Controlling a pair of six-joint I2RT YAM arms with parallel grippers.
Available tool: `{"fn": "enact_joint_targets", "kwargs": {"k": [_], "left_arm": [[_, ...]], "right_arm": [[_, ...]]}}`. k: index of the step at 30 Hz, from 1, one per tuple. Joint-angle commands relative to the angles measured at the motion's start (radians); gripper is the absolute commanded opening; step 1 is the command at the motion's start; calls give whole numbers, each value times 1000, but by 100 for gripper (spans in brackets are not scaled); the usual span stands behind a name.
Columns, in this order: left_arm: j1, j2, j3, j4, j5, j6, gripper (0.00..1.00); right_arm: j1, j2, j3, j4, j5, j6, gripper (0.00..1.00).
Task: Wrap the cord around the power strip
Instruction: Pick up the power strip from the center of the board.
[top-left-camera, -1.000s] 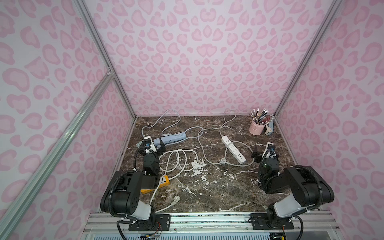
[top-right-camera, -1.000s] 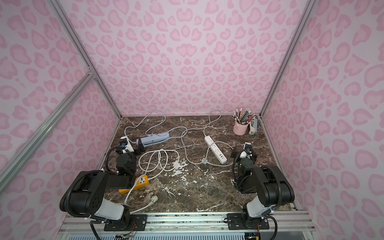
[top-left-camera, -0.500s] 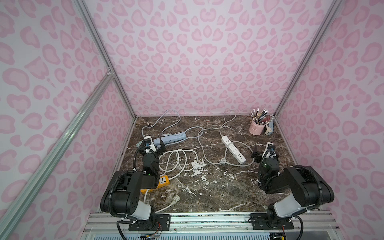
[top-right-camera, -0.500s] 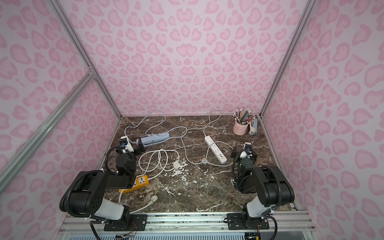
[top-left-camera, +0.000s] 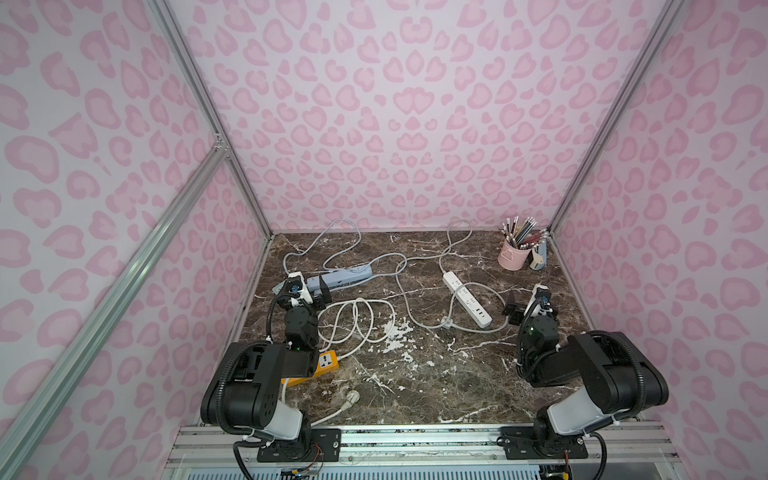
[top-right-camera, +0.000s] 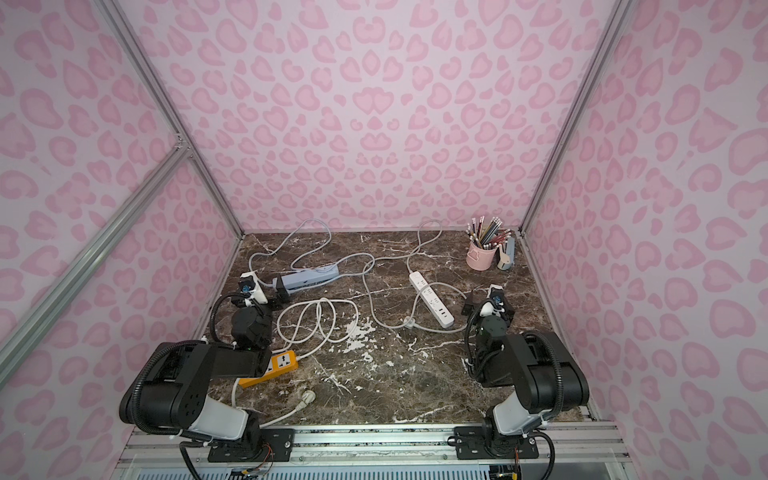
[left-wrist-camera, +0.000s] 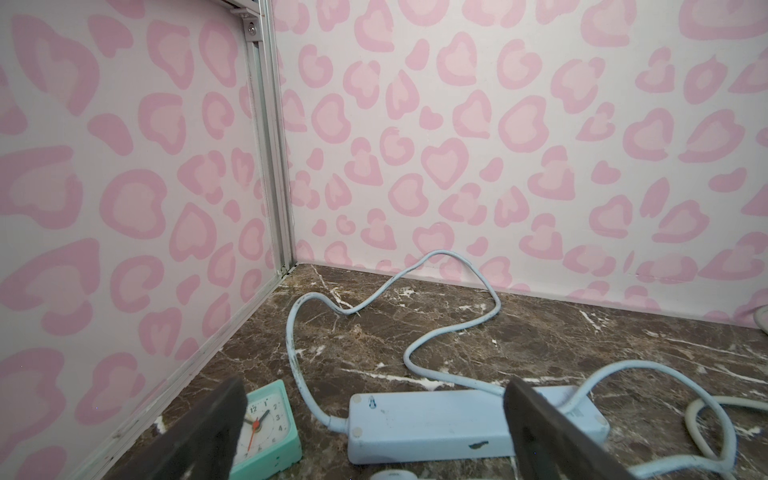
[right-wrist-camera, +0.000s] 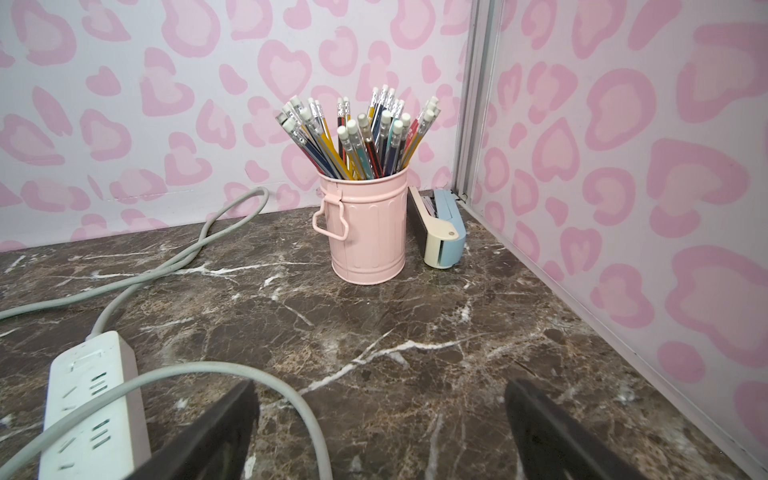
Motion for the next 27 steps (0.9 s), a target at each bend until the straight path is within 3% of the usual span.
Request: {"fn": "enact_joint_targets", "kwargs": {"k": [1, 5, 8, 10, 13, 16, 19, 20, 23, 27], "left_arm": [[0, -5, 4, 8, 8, 4, 98], [-18, -40, 24, -45, -38, 15, 98], [-95, -139, 100, -260, -176, 44, 98], [-151, -193, 147, -400, -301, 6, 97], [-230, -263, 216, -591, -426, -50, 98], [-253, -309, 304, -769, -421, -86, 98], [-252, -386, 334, -786, -323, -117, 97], [-253, -424, 321, -753, -277, -127, 98], [-248, -518, 285, -707, -160, -195, 97], [-212, -488, 445, -979, -187, -363, 97]], "right_arm": [[1, -5, 3, 36, 2, 2, 97], [54, -166, 73, -227, 66, -40, 97], [109, -280, 163, -487, 84, -68, 97], [158, -335, 209, -606, 158, -50, 97], [217, -395, 317, -861, 231, 44, 97], [216, -427, 422, -1066, 69, 268, 97], [139, -412, 446, -1086, -370, 357, 97], [112, -401, 451, -1080, -462, 396, 96], [87, -375, 501, -1162, -492, 436, 88], [92, -300, 630, -1358, -386, 391, 87]]}}
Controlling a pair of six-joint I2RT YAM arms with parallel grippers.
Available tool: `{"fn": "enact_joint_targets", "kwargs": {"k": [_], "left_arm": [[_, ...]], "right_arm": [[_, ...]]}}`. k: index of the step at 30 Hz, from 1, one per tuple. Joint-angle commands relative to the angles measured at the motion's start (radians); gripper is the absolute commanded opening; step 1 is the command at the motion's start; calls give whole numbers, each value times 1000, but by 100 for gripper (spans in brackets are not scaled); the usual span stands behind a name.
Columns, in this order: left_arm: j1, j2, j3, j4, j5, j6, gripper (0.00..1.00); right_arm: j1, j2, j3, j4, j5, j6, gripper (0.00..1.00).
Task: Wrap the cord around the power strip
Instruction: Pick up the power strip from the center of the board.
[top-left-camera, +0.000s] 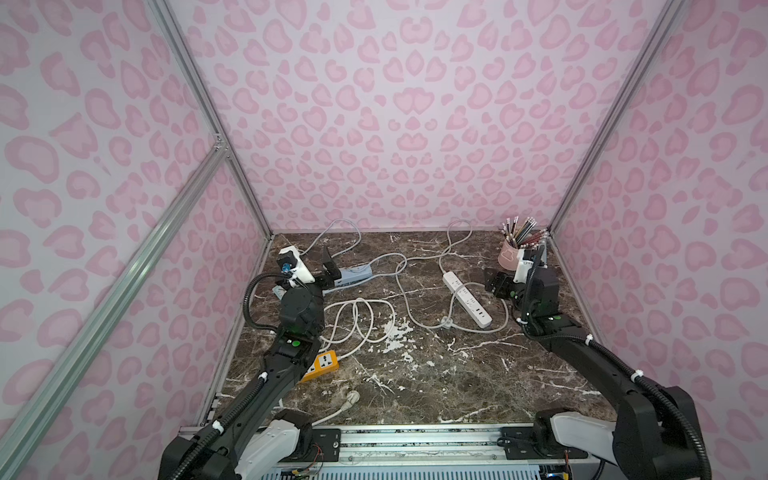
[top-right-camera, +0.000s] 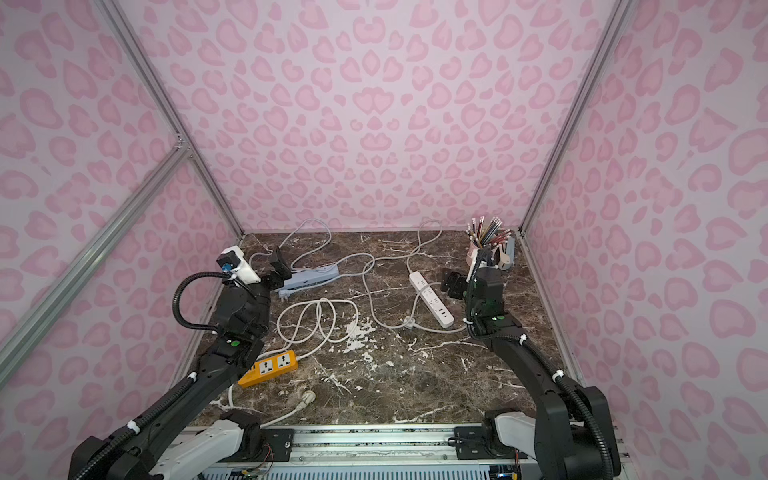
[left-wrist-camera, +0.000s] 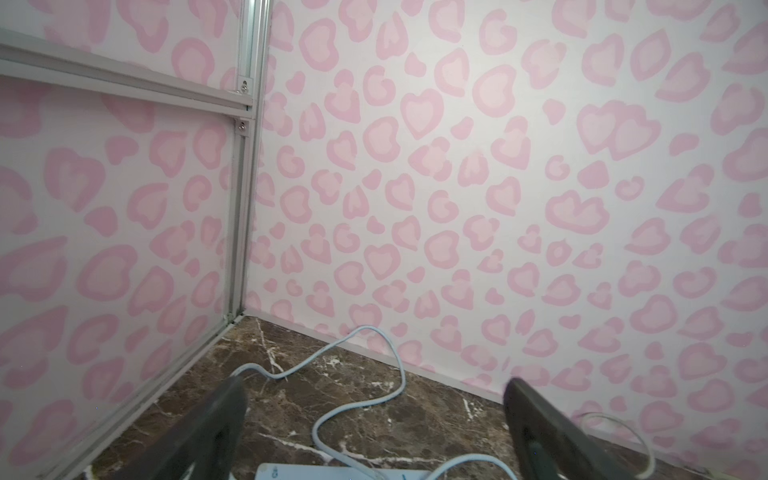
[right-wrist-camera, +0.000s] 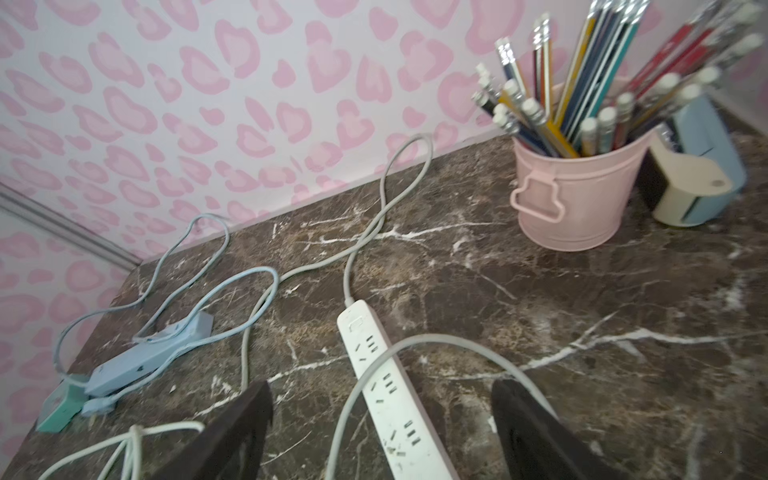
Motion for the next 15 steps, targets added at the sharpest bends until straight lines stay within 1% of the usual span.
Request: {"fn": "enact_joint_targets", "kwargs": {"k": [1, 2, 4, 6, 9, 12, 15], "left_arm": [[20, 39, 136, -256, 50, -110, 97], [24, 62, 185, -306, 94, -69, 100], [23, 90, 230, -339, 214, -25, 90], [12, 107, 236, -331, 310, -41, 85], [-41, 133, 231, -311, 357, -68, 84], [-91, 166, 230, -284, 405, -82, 83], [-135, 204, 247, -278, 422, -82, 83]], "right_arm": [[9, 57, 99, -195, 16, 6, 87], [26, 88, 138, -236, 35, -25, 87], [84, 152, 205, -295, 110, -76, 87], [149, 239, 286, -363, 180, -122, 89], [207, 384, 438, -499, 225, -136, 89], [239, 495, 526, -529, 255, -164, 91], [238, 611, 631, -565, 265, -179, 92]]}}
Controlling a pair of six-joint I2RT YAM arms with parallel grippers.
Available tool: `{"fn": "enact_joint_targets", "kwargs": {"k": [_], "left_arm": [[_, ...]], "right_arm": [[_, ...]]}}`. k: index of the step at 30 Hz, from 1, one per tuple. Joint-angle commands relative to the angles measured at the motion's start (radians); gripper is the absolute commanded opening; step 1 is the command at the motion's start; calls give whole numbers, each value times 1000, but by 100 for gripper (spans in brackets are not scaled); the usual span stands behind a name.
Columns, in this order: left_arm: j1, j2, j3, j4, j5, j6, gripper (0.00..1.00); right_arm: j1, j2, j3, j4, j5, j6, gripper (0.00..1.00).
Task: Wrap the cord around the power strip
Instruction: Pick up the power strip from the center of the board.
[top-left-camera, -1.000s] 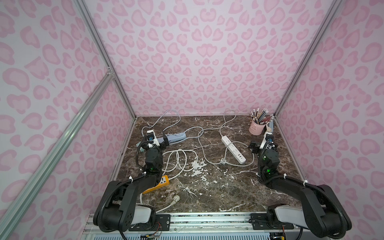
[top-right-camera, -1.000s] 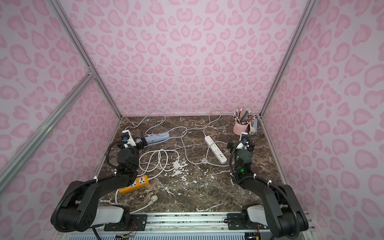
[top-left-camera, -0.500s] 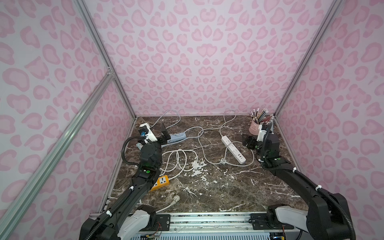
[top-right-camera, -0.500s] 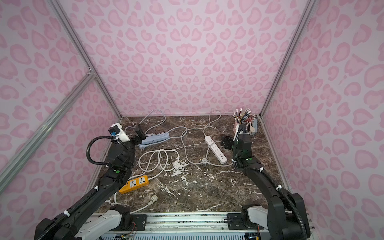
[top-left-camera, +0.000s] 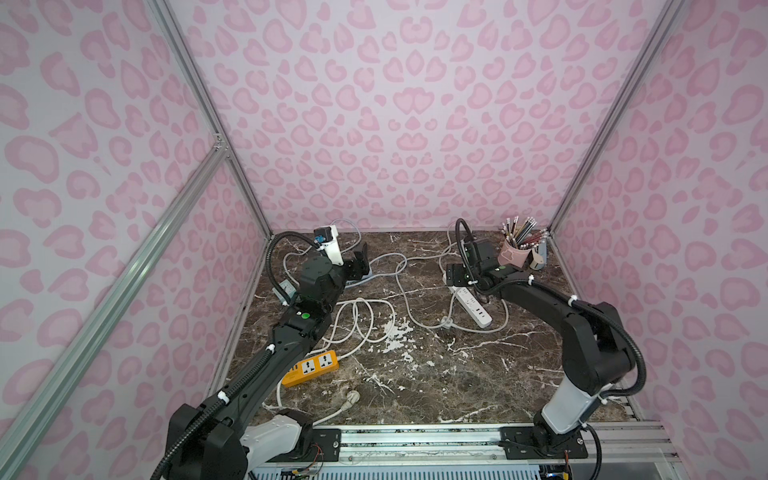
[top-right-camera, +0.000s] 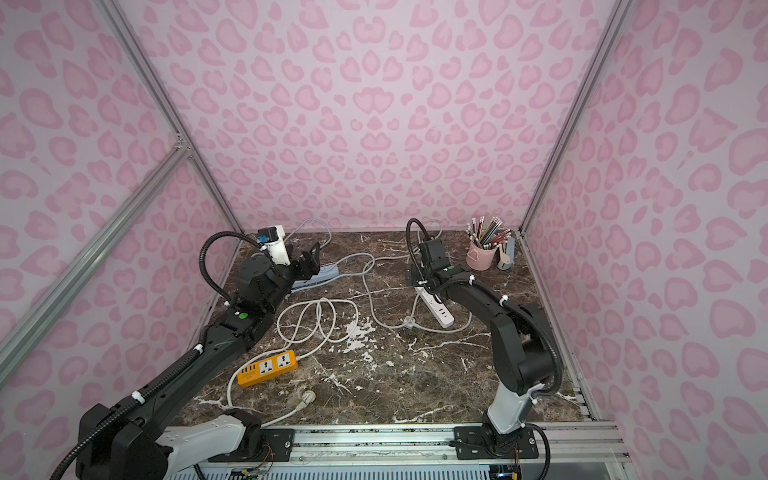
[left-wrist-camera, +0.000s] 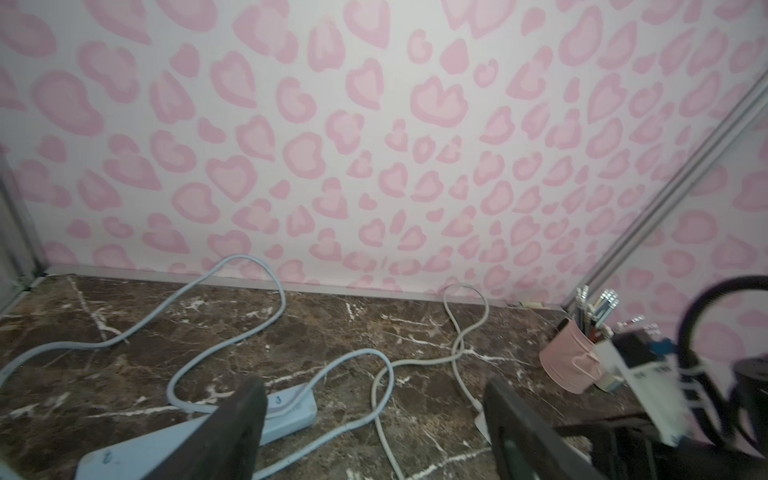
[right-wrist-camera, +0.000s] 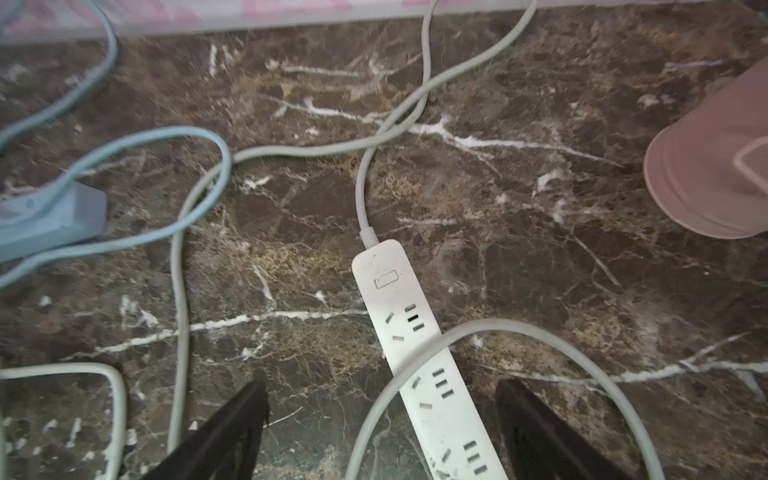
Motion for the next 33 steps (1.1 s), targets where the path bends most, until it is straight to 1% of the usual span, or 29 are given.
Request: {"fn": "enact_joint_targets", "kwargs": {"k": [1, 4, 8, 12, 14, 17, 20, 21, 23, 25, 26, 29, 33], "left_arm": [[-33, 32, 30, 6, 55, -14, 83], [-52, 58, 44, 13, 73, -22, 83], [-57, 85, 65, 13, 110, -25, 83], [-62, 98, 92, -11, 157, -7, 82], [-65, 98, 98, -14, 158, 1, 82], [-68, 102, 102, -9, 159, 3, 82], [-68, 119, 121, -5, 172, 1, 79], [-70, 129, 130, -5, 182, 1, 74], [-69, 152, 157, -19, 200, 1, 67], [-72, 176, 184, -37, 209, -2, 61], [-72, 184, 195, -49, 208, -6, 59], [-71, 198, 220, -77, 196, -22, 56], [-75, 209, 232, -99, 240, -24, 59]], "right_arm": [[1, 93, 114, -89, 51, -50, 92], [0, 181, 204, -98, 24, -76, 92], [3, 317, 326, -155, 53, -87, 92], [-3, 383, 375, -177, 40, -88, 88], [-11, 395, 374, -177, 27, -80, 85], [-28, 414, 361, -167, -29, -73, 78], [-33, 430, 350, -161, -47, -75, 73], [-34, 435, 350, -161, -50, -75, 70], [-37, 440, 345, -163, -53, -65, 60], [-36, 420, 330, -159, -55, -49, 47], [-35, 398, 313, -147, -55, -41, 43], [-34, 263, 241, -85, -93, -2, 39], [-47, 45, 152, 7, -155, 80, 35]]}}
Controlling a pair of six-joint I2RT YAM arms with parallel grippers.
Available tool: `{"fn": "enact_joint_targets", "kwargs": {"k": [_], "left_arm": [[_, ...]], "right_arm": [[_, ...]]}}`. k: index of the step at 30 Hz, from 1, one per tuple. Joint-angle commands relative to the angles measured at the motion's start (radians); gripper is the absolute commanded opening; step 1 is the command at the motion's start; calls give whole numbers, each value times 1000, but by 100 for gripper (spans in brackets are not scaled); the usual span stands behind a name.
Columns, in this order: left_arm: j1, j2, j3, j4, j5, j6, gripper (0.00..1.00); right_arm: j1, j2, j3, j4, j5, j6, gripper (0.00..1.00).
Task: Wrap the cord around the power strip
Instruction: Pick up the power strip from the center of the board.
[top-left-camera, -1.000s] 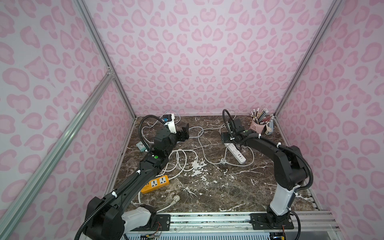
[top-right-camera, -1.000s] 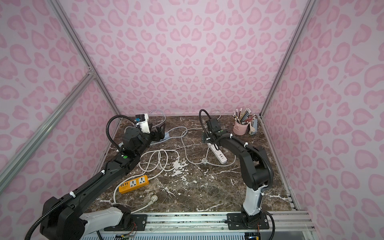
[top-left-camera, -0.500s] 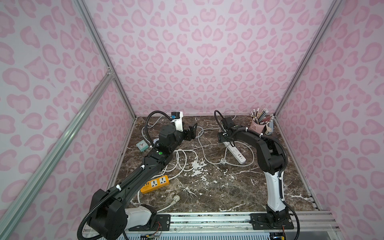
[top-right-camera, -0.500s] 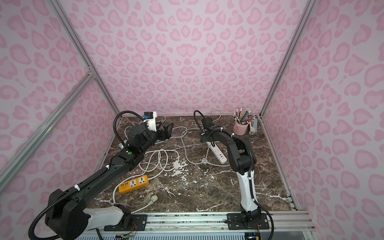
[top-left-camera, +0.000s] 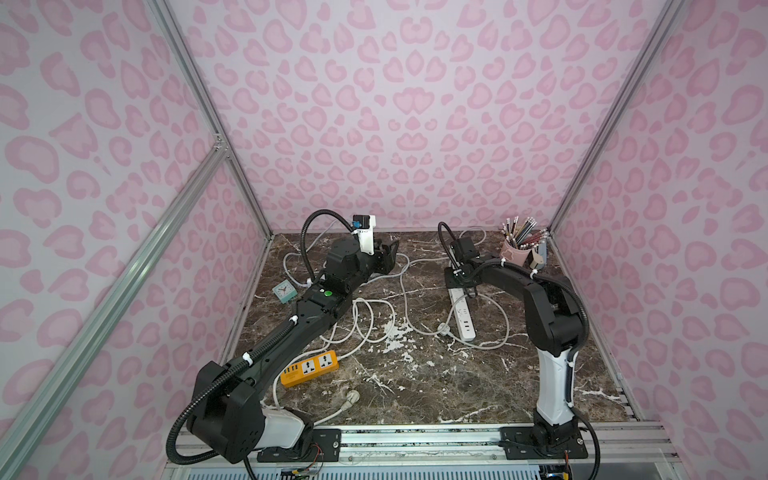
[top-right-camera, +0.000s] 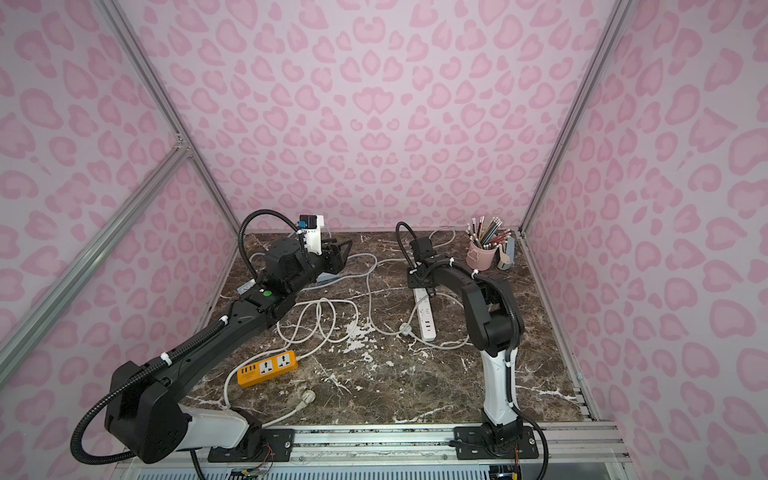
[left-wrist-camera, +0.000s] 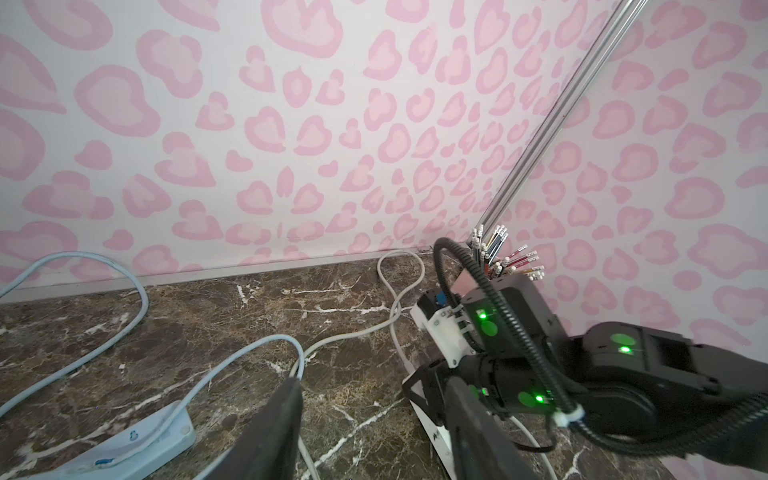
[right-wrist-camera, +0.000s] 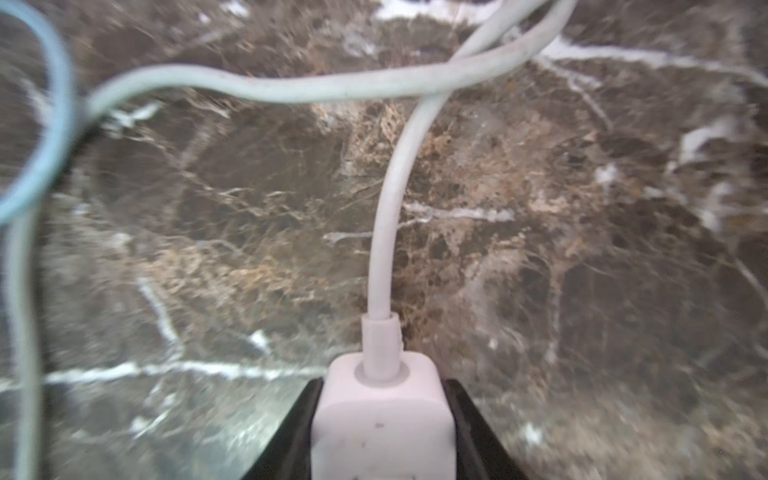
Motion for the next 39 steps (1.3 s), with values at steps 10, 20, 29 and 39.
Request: {"fn": "enact_joint_targets", "kwargs": {"k": [10, 20, 29, 39], "left_arm": [[-87, 73, 48, -32, 172, -30, 68], [-184, 238, 99, -1, 398, -62, 85], [-241, 308, 138, -53, 434, -20, 85], [-258, 290, 176, -82, 332, 22, 26]], "right_arm": [[-101, -536, -388, 459, -331, 401, 33], [-45, -672, -483, 591, -300, 585, 29], [-51, -701, -508, 653, -258, 621, 27], [-53, -695, -462, 658, -243, 628, 31]]}}
